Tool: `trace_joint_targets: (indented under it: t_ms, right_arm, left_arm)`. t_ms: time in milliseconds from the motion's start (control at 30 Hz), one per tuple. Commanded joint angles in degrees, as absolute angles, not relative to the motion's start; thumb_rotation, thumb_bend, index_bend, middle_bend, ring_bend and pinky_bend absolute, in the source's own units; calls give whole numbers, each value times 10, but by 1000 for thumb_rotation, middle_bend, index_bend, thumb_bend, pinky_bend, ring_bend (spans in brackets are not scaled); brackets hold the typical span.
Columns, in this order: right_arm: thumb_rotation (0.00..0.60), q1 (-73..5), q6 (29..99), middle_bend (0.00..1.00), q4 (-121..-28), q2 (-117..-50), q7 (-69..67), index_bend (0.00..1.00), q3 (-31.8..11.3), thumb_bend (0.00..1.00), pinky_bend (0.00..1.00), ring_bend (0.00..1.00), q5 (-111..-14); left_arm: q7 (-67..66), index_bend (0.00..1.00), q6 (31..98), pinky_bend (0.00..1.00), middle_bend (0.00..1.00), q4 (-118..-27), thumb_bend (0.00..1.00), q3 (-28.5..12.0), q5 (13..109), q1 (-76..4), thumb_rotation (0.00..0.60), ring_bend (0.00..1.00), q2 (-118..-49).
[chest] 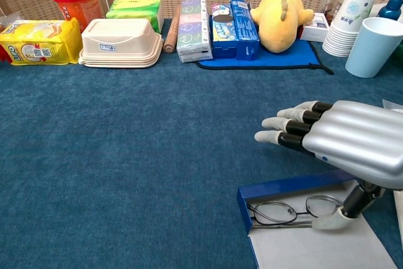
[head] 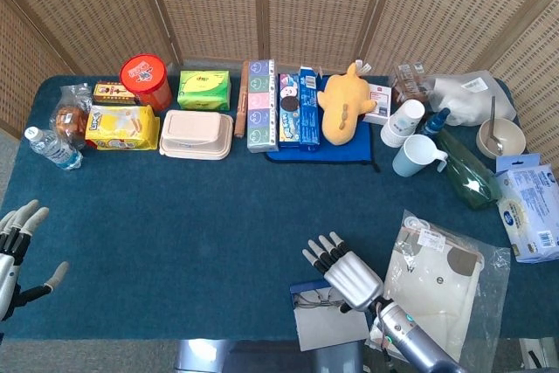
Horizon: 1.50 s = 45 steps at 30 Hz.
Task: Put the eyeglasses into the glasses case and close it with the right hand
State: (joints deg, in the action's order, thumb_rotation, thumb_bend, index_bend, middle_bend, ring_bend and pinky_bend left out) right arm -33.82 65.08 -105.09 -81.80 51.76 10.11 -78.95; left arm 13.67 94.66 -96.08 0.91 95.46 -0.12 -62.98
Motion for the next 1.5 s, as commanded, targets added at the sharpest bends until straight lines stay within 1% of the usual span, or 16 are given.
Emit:
trace_joint_targets:
  t_ms: [33,233,467,633,733,867,933,1033,1100,1300,1500]
  right_arm:
    - [264,-337,643,0,-1031,-824,513,0,94,66,122,0,-798]
    - [262,-338,631,0,-1017,-827,507,0,82,66,121,0,-802]
    - [266,-339,619,0,-1033,-821,512,0,73,64,121,0,-795]
    - [266,-341,604,9,-1084,-794,508,0,67,64,121,0,-769]
    - [294,-348,589,23,-1117,-773,498,0,60,66,120,0,-749]
    - [315,-368,550,77,-1166,-737,458,1,43,68,121,20,-702]
    - [317,-381,526,129,-1186,-717,432,23,31,69,130,68,-673]
    - [320,-400,502,171,-1200,-695,405,62,16,70,147,112,-640]
    - [317,-411,489,187,-1203,-685,397,83,11,72,153,125,-623]
    - [320,-443,460,204,-1207,-666,396,105,15,74,164,132,-560]
    - [314,-470,469,223,-1228,-649,425,129,43,76,165,144,-489]
  left_arm:
    - [136,0,951,0,8,-962,281,10,954,2,600,0,-628]
    - [137,0,956,0,8,-962,283,11,955,6,600,0,-626]
    - [139,0,955,0,8,-961,281,11,956,6,600,0,-627]
    - [142,0,953,0,8,-958,282,10,956,4,600,0,-629]
    - [143,0,952,0,8,-956,281,10,956,2,600,0,-630]
    - [146,0,950,0,7,-954,281,10,957,1,600,0,-632]
    - [147,0,950,0,7,-953,281,10,957,1,600,0,-632]
    - [149,0,952,0,8,-952,281,10,957,2,600,0,-632]
    - [149,0,952,0,8,-952,281,10,956,3,600,0,-632]
    - [149,0,951,0,7,-952,281,11,956,3,600,0,-631]
    - [147,0,945,0,6,-953,282,11,957,-1,600,0,-633]
